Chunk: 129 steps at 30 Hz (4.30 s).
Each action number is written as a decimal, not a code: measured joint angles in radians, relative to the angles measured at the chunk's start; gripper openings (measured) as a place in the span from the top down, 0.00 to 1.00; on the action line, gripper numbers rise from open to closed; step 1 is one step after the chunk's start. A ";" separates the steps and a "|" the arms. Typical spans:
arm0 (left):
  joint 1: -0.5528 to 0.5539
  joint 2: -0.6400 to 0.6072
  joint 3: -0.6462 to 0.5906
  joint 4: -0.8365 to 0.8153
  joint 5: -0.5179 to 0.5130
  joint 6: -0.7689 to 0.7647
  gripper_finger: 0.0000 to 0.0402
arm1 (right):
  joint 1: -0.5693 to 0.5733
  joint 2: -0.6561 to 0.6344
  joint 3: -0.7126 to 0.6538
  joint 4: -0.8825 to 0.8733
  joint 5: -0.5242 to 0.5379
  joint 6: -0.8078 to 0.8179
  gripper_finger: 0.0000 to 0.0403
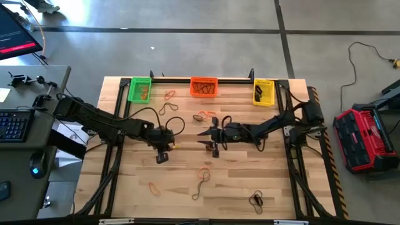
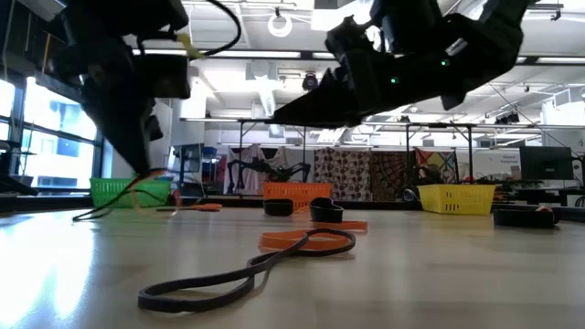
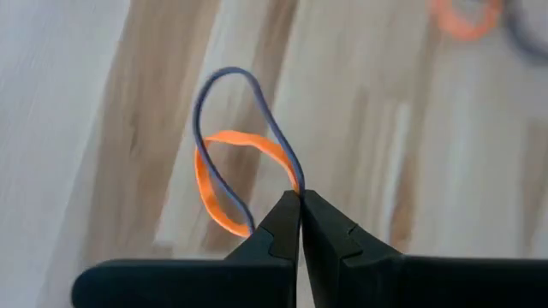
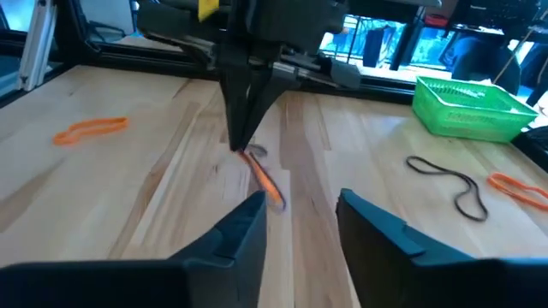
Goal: Sort rubber bands into baskets
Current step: Put the middle left blue rubber band into the orange bin
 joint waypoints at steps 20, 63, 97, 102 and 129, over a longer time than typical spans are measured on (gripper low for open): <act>0.003 -0.001 0.000 0.180 0.018 0.003 1.00 | 0.000 0.196 0.353 -0.379 -0.051 -0.107 0.66; -0.030 -0.003 0.000 0.185 -0.127 0.080 0.73 | -0.031 0.225 0.368 -0.361 -0.023 -0.121 1.00; -0.278 -0.112 -0.138 0.566 -0.520 0.137 0.82 | -0.045 0.225 0.545 -0.430 0.335 -0.056 1.00; -0.291 -0.112 -0.138 0.586 -0.540 0.109 0.82 | -0.067 0.225 0.597 -0.502 0.375 -0.126 1.00; -0.220 -0.111 -0.418 1.111 -0.476 0.144 1.00 | -0.382 0.225 0.967 -1.080 0.430 -0.260 1.00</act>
